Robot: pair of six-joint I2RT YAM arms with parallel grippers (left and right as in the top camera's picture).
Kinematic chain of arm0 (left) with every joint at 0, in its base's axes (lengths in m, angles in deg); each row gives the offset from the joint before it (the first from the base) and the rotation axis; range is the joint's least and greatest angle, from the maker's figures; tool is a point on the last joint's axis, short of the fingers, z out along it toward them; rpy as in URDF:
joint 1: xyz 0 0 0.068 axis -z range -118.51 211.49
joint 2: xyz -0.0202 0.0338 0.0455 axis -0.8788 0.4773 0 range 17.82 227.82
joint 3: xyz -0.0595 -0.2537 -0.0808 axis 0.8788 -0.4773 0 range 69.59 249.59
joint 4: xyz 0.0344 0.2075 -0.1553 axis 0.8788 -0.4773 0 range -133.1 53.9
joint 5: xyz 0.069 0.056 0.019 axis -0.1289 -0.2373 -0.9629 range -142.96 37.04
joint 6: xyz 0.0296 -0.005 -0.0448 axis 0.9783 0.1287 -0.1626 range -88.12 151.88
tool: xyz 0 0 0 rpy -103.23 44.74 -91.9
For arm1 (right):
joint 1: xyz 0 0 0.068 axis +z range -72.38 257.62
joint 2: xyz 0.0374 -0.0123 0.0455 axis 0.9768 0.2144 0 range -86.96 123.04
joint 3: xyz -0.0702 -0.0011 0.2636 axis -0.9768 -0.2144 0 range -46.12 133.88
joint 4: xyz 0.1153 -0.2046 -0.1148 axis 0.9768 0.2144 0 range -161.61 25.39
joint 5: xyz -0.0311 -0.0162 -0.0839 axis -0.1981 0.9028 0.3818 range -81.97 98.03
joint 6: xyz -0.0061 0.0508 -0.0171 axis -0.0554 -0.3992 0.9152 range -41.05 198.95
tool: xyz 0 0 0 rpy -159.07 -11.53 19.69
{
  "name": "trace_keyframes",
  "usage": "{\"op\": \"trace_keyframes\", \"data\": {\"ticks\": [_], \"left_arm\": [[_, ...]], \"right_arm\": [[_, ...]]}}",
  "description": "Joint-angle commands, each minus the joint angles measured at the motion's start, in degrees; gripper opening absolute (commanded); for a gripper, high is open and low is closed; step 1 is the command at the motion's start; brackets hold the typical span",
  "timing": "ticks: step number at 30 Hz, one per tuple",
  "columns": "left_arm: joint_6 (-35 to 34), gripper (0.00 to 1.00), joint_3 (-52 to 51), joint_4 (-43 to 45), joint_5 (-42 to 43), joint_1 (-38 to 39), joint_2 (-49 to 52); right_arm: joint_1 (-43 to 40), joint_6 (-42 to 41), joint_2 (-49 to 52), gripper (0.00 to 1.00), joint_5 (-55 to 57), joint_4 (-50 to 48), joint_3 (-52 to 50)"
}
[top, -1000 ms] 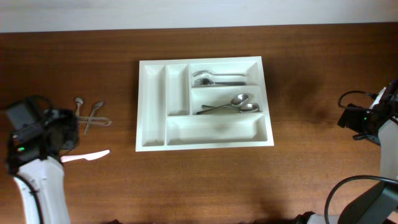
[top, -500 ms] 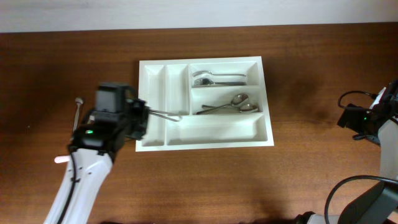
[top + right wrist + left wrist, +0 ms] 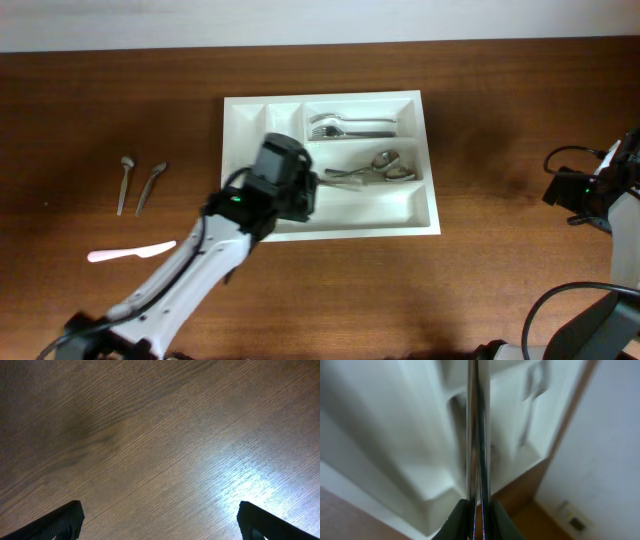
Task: Pack container
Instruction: 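Close the left gripper on the tongs and carry them over the tray, then lower the tongs into the bottom compartment with the left gripper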
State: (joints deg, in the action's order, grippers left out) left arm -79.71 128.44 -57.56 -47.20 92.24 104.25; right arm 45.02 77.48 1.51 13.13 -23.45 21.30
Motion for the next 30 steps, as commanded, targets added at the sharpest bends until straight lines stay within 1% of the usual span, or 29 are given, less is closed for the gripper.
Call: {"op": "trace_keyframes", "data": {"ticks": [1, 16, 20, 30], "left_arm": [[-2.4, 0.02, 1.88, 0.26, -0.52, 2.67, 2.8], [-2.43, 0.02, 2.4, 7.56, -1.11, 8.26, 10.95], [-2.43, 0.02, 2.4, 7.48, -1.2, 8.48, 11.39], [-2.4, 0.02, 3.04, 9.05, -5.81, 8.5, 11.37]], "right_arm": [[-0.33, -0.02, 0.37, 0.99, 0.07, -0.02, -0.13], [-0.33, -0.02, 0.37, 0.99, 0.07, -0.02, -0.13], [-0.33, -0.02, 0.37, 0.99, 0.07, -0.02, -0.13], [-0.33, -0.02, 0.37, 0.99, 0.07, -0.02, -0.13]]}}
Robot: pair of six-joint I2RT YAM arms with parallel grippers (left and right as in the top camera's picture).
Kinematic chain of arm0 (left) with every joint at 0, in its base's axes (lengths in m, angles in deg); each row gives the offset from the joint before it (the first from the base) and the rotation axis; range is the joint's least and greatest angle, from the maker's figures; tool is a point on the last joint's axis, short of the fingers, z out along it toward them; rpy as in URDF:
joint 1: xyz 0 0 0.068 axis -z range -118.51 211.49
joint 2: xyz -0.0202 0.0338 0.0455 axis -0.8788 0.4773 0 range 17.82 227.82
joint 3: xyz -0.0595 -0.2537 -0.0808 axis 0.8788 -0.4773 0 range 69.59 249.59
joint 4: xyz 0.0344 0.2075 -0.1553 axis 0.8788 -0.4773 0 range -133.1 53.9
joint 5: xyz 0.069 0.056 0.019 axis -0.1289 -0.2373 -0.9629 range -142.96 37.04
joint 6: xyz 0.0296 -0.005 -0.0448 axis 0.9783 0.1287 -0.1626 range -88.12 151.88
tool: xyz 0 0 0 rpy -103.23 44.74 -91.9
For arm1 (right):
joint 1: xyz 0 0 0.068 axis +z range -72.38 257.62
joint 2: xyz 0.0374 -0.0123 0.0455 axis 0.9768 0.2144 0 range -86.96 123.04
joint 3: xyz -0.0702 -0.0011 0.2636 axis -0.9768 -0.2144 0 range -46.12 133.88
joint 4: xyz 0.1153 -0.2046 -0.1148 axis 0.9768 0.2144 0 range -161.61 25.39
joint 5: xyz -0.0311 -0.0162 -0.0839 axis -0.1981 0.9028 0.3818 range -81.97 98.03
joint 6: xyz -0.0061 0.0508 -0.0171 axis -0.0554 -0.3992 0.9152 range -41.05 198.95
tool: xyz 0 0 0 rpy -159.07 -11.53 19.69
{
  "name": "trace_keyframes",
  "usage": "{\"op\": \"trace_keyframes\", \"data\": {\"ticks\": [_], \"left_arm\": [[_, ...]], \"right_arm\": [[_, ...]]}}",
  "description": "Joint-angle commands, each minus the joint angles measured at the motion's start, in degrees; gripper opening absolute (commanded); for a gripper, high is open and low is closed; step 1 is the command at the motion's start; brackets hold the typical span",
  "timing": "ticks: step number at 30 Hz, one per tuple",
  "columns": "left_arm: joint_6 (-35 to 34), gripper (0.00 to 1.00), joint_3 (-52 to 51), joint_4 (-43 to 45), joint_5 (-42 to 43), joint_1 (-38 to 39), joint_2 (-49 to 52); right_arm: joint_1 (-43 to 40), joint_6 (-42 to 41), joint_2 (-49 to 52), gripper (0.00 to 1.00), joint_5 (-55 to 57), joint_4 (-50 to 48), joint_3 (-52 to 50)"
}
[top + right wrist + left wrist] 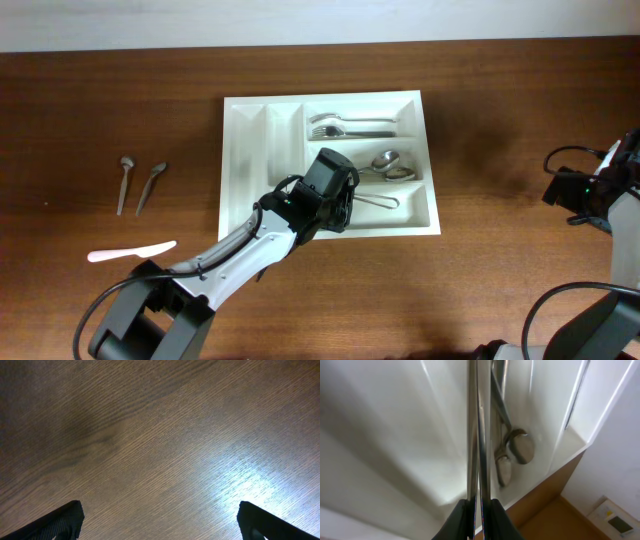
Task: Pack container
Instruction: 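Lower the tongs into the bottom compartment with the left gripper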
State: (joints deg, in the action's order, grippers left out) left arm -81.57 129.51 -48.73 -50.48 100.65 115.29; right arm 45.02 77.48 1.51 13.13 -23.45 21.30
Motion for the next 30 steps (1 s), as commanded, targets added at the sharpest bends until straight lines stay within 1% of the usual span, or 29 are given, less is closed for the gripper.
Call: {"op": "trace_keyframes", "data": {"ticks": [1, 12, 14, 19, 21, 25, 30], "left_arm": [[-0.55, 0.02, 2.16, 0.22, -2.8, 0.09, 0.33], [-0.55, 0.02, 4.87, -0.24, -2.97, 1.14, -0.37], [-0.55, 0.02, 4.87, -2.16, -2.95, 1.53, -1.07], [-0.55, 0.02, 4.85, -14.21, -3.87, 2.14, -4.55], [-0.55, 0.02, 4.85, -16.94, -5.57, 2.4, -6.01], [-0.57, 0.02, 4.85, -17.38, -8.39, 3.08, -7.19], [-0.59, 0.02, 4.85, -16.96, -8.39, 3.08, -7.17]], "right_arm": [[-0.33, -0.02, 0.37, 0.99, 0.07, -0.02, -0.13], [-0.33, -0.02, 0.37, 0.99, 0.07, -0.02, -0.13], [-0.33, -0.02, 0.37, 0.99, 0.07, -0.02, -0.13], [-0.33, -0.02, 0.37, 0.99, 0.07, -0.02, -0.13], [-0.33, -0.02, 0.37, 0.99, 0.07, -0.02, -0.13], [-0.33, -0.02, 0.37, 0.99, 0.07, -0.02, -0.13], [-0.33, -0.02, 0.37, 0.99, 0.07, -0.02, -0.13]]}}
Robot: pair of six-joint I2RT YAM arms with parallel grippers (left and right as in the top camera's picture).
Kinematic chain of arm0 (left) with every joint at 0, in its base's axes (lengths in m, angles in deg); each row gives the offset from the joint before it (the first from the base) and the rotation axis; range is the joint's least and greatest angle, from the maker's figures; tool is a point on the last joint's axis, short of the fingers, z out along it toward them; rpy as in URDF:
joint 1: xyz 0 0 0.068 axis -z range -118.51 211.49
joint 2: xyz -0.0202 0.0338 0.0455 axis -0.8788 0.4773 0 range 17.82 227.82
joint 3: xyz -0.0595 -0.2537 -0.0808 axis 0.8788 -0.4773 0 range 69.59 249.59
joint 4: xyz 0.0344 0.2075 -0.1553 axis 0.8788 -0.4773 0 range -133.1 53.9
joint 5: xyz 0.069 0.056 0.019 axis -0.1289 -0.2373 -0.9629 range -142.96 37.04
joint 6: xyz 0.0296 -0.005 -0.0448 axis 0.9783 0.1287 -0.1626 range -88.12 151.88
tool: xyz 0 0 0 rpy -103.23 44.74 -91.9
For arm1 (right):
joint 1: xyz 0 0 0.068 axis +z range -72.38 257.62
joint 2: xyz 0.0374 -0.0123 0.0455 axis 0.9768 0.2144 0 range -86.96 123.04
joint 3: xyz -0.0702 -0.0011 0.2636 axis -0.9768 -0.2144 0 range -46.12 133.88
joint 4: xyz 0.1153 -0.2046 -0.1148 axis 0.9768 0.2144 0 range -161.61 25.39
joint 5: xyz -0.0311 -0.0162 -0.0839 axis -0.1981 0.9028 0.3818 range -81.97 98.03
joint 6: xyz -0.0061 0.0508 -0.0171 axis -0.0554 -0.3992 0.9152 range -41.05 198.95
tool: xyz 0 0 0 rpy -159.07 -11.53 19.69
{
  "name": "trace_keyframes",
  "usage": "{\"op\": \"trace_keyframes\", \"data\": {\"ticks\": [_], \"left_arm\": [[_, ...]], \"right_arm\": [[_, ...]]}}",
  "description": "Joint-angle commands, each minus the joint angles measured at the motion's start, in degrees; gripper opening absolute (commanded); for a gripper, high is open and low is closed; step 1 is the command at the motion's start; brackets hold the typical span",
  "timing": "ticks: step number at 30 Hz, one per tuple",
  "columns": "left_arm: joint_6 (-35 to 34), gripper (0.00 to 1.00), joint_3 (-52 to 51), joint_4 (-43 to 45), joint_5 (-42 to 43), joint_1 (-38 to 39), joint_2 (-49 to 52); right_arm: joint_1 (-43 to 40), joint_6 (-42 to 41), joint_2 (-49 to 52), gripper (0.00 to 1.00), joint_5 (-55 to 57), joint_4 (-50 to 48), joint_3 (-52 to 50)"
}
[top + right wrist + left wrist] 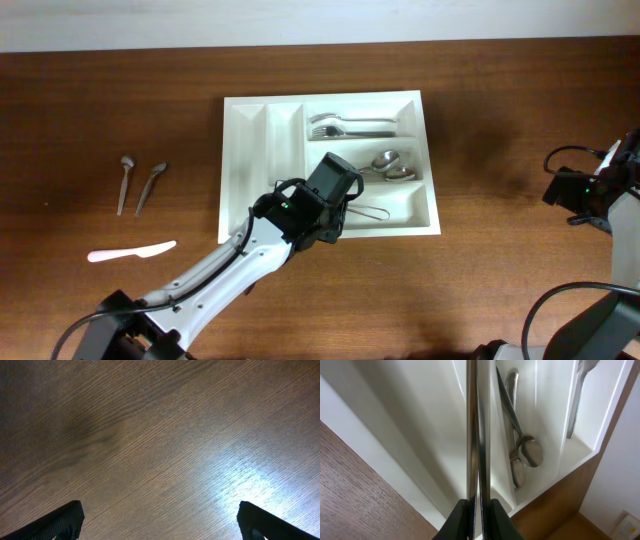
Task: Pack container
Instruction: 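Lower the tongs into the bottom compartment with the left gripper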
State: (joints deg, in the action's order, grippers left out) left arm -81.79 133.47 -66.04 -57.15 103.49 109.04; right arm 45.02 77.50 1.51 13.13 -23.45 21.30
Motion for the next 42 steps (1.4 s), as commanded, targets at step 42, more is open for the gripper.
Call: {"op": "trace_keyframes", "data": {"ticks": [42], "left_arm": [[-0.39, 0.02, 0.9, 2.14, -2.47, -0.42, 6.67]], "right_arm": [[-0.33, -0.04, 0.37, 0.99, 0.07, -0.02, -0.13]]}}
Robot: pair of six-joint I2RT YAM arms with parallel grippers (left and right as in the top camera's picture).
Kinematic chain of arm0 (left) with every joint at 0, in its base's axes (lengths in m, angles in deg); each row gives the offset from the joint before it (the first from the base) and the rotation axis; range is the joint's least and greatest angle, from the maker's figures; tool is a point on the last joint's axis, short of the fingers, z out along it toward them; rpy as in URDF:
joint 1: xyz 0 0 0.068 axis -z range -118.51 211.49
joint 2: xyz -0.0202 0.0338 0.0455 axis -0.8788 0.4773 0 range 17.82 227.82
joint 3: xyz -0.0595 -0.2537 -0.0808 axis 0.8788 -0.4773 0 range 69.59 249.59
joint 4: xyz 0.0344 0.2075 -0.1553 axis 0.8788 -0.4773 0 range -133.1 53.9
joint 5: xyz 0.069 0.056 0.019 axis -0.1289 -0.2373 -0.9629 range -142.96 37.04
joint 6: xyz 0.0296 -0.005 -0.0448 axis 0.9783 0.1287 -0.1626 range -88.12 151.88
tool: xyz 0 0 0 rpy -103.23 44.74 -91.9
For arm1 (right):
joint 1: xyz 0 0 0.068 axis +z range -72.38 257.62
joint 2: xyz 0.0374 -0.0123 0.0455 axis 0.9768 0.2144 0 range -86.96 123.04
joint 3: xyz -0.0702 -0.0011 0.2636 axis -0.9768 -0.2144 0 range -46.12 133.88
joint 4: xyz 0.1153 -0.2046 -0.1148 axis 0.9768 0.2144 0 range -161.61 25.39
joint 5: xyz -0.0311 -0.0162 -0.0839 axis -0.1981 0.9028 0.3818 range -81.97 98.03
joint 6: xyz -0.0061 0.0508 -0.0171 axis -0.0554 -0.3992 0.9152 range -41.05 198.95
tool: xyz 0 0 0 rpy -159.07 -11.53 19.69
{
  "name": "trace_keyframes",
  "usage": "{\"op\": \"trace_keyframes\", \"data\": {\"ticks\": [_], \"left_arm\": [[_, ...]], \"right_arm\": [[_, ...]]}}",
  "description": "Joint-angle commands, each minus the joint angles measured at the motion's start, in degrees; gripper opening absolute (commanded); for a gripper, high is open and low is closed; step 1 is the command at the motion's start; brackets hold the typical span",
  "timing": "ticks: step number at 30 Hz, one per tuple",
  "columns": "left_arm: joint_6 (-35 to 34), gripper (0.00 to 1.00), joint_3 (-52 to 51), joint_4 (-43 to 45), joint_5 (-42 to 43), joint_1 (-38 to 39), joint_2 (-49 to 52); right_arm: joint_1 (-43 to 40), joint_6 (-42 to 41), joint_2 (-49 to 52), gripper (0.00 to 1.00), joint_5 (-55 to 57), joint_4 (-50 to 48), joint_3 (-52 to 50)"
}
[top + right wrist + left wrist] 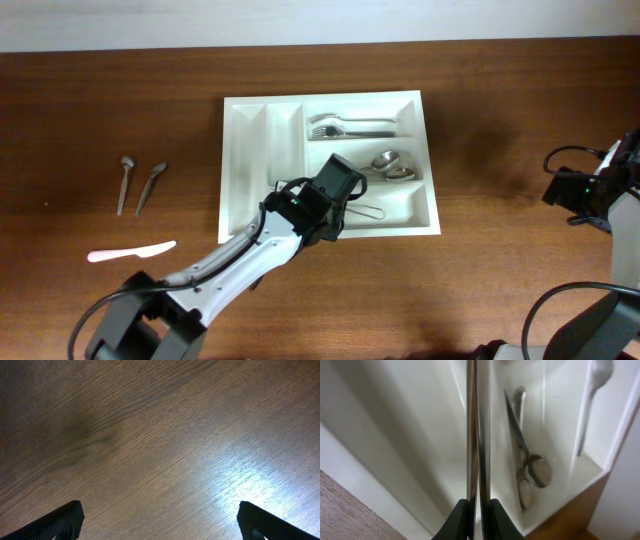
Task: Pack container
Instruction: 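Lower the tongs into the bottom compartment with the left gripper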
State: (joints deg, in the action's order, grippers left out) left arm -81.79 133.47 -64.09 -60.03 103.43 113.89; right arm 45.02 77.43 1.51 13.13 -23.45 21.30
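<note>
The white cutlery tray (232,150) lies mid-table, with forks (340,126) in its upper right compartment and spoons (385,166) in the middle right one. My left gripper (338,198) hangs over the lower right compartment, shut on a thin metal utensil (477,430) made of two parallel strips. The utensil's looped end (368,212) reaches into that compartment. In the left wrist view the gripper (477,512) pinches the strips together, with the spoons (530,467) to the right. My right gripper (160,522) stands open over bare wood at the table's right edge.
Two small metal spoons (138,185) and a white plastic knife (130,252) lie on the wood left of the tray. The tray's two narrow left compartments (262,150) hold nothing. The right arm (590,190) sits at the far right.
The left gripper with the utensil sits slightly deeper over the tray's lower right compartment; less of the wooden table shows in its wrist view. The right arm has not moved.
The left gripper, shut on the metal utensil, was first over the tray's left-middle part. It then stood further right, over the lower right compartment beside the spoons. It has stayed there since, now a little closer to the tray floor.
</note>
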Motion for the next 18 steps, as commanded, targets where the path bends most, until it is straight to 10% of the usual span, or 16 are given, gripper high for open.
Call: {"op": "trace_keyframes", "data": {"ticks": [1, 18], "left_arm": [[-0.39, 0.02, 0.9, 0.33, 0.81, -0.35, 2.43], [-0.37, 0.21, 0.9, 3.08, 1.42, -0.35, 4.26]], "right_arm": [[-0.33, 0.02, 0.37, 0.99, 0.07, -0.02, -0.13], [-0.33, 0.02, 0.37, 0.99, 0.07, -0.02, -0.13]]}}
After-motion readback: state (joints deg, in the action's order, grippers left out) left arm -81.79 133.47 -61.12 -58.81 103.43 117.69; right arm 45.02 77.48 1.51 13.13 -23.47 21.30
